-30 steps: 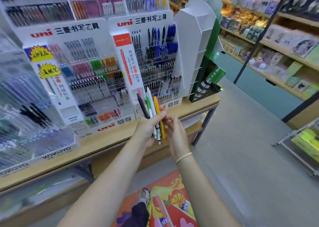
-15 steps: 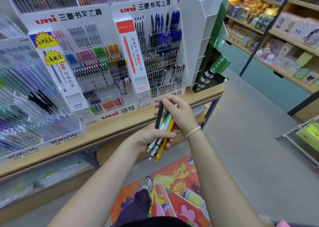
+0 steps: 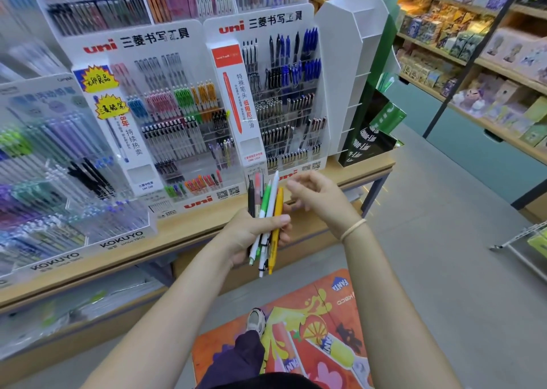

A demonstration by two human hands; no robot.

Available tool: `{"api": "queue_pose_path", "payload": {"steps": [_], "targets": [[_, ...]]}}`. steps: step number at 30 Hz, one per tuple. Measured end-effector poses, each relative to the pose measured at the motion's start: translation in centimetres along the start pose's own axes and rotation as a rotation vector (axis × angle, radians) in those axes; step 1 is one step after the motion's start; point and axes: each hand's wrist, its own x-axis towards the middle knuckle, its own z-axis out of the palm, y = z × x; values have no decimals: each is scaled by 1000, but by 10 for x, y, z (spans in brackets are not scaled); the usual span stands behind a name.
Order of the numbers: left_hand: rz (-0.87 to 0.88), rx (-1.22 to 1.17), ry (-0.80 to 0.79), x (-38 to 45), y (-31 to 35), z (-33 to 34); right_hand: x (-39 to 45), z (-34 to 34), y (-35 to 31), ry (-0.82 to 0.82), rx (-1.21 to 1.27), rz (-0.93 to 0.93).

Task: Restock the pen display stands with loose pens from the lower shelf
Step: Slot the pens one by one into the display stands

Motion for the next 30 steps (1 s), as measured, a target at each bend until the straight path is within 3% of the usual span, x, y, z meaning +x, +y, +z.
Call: {"api": "queue_pose_path", "payload": {"steps": [2,6,9,13,17,22,25,28,30], "targets": [[20,24,18,-3,1,-7,-1,13,0,-87,-25,36],[17,37,42,-8,-1,-24,5,32,3,-101,-31,70],[6,19,79,-11,-2,-46,14,43,0,-57,17,93],[-8,-118,189,-14,-2,-83,35,58,-4,121,182,93],[15,-176,307,-15,1,-132,52,94,-10,115,216,83],[93,-403,511,-24,9,-207,73,175,-16,73,262,138],[120,-519,622,-36,22,-278,88,244,-18,-90,167,179],[124,-491,652,-58,35,-361,105,335,-20,-274,2,219],[113,-398,617,-78,43,-410,117,399,-27,-291,33,223]]}}
